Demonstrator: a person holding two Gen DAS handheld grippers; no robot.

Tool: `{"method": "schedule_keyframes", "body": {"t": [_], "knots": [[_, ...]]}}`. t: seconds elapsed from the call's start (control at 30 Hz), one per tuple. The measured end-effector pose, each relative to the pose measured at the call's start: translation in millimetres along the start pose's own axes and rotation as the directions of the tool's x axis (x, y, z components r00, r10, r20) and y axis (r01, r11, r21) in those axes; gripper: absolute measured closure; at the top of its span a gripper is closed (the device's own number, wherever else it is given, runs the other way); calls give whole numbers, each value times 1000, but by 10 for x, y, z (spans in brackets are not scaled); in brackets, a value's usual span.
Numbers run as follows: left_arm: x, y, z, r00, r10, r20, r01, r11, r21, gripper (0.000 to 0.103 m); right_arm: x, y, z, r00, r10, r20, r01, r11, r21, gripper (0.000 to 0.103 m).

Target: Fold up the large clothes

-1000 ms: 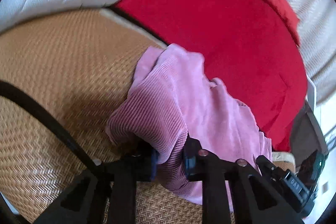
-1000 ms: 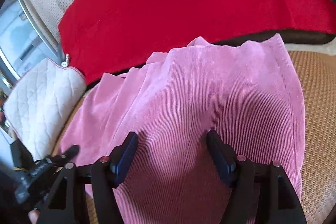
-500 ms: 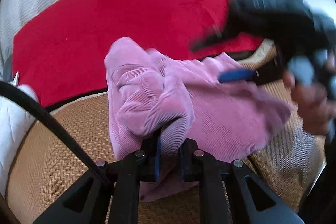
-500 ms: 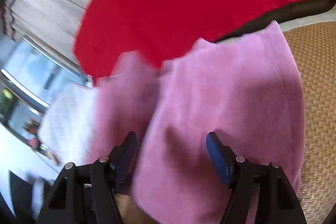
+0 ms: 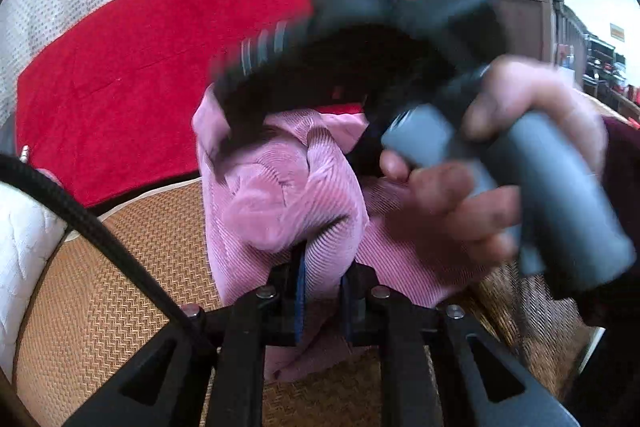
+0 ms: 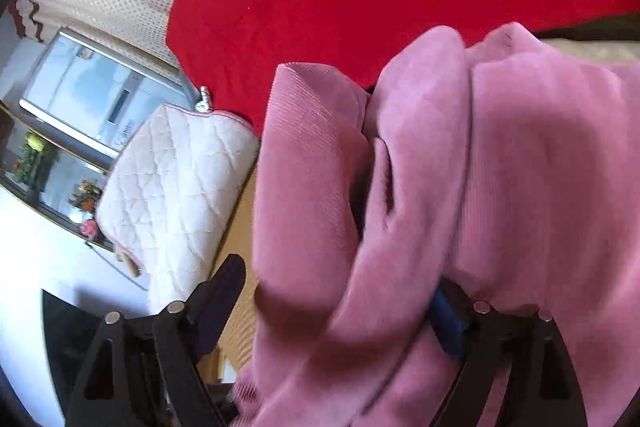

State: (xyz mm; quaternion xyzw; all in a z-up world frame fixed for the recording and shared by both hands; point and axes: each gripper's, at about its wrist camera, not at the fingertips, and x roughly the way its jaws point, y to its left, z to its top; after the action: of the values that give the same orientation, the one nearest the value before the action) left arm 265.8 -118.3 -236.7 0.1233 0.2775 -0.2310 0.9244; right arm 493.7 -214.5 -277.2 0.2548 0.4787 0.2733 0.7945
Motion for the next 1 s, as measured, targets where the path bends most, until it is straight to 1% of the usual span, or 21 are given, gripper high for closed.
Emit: {"method": "schedule_keyframes", "body": {"t": [0.03, 0.07, 0.1, 0.13, 0.17, 0.2, 0.23, 0.3, 0.33, 0.37, 0.4, 0.43, 0.47, 0.5, 0.63, 0.73, 0.8, 0.83, 0.9, 0.97, 1.0], "knots": [[-66, 64, 0, 999, -41, -7, 41, 999, -13, 86, 59, -42, -12, 999, -44, -13, 44, 999, -13, 43], [-160, 141, 5, 996, -91, -4, 91, 996, -26, 86, 79, -97, -7, 998, -57, -14, 57, 998, -11, 65], [-263, 212, 2, 991, -133, 11, 134, 990, -33, 82, 49, -135, -20, 998, -54, -13, 54, 999, 4, 69], [-431, 322, -14, 984, -172, 42, 173, 984, -41, 75, 16, -202, -15, 1000, -26, -4, 26, 999, 38, 71], [-559, 443, -30, 982, -176, 74, 180, 982, -58, 70, -9, -233, -11, 1000, -13, 3, 12, 998, 56, 73], [-631, 555, -42, 981, -169, 98, 178, 980, -90, 61, -21, -253, -13, 1000, -6, 11, 5, 998, 61, 74], [-678, 764, -64, 977, -174, 123, 193, 966, -173, 59, -22, -236, -14, 1000, -4, 21, 3, 999, 50, 74], [-572, 1023, -81, 975, -192, 108, 216, 925, -314, 60, -28, -185, -38, 999, -17, 35, 16, 999, 27, 74], [-426, 1122, -106, 977, -201, 71, 212, 898, -385, 63, -34, -156, -39, 999, -13, 44, 12, 1000, 24, 74], [-227, 1145, -139, 977, -214, 10, 197, 882, -429, 67, -38, -116, -41, 999, -2, 54, 1, 1000, 19, 75], [-76, 1115, -163, 973, -227, -42, 185, 876, -445, 80, -42, -84, -38, 998, 12, 67, -13, 1000, 7, 75], [103, 1062, -204, 961, -261, -89, 190, 862, -470, 81, -50, -36, -46, 997, 21, 80, -20, 1000, -11, 76], [239, 1013, -235, 947, -303, -104, 212, 836, -507, 81, -65, 36, -58, 996, 25, 91, -22, 999, -33, 76], [278, 983, -229, 946, -309, -100, 214, 824, -524, 82, -105, 108, -72, 995, 28, 101, -23, 998, -56, 76], [53, 824, 28, 950, -312, 2, 278, 842, -462, 83, -410, 363, -137, 984, 49, 173, -25, 990, -137, 78], [-138, 528, 280, 952, -300, 60, 301, 880, -367, 82, -869, 461, -166, 963, 60, 264, -16, 986, -165, 79], [-245, 302, 473, 930, -351, 108, 366, 875, -316, 82, -1215, 421, -199, 941, 69, 330, -11, 985, -173, 79], [-277, 190, 556, 917, -380, 123, 400, 867, -298, 82, -1470, 333, -225, 923, 74, 378, -10, 986, -167, 80], [-209, 15, 671, 897, -424, 121, 441, 853, -279, 79, -1767, 114, -233, 895, 60, 441, -3, 992, -129, 80], [-19, -211, 693, 886, -460, 67, 460, 850, -257, 79, -1959, -257, -260, 877, -42, 478, 69, 997, -40, 80], [80, -281, 674, 885, -465, 41, 459, 852, -253, 79, -1991, -536, -282, 879, -95, 466, 91, 995, 32, 80]]}}
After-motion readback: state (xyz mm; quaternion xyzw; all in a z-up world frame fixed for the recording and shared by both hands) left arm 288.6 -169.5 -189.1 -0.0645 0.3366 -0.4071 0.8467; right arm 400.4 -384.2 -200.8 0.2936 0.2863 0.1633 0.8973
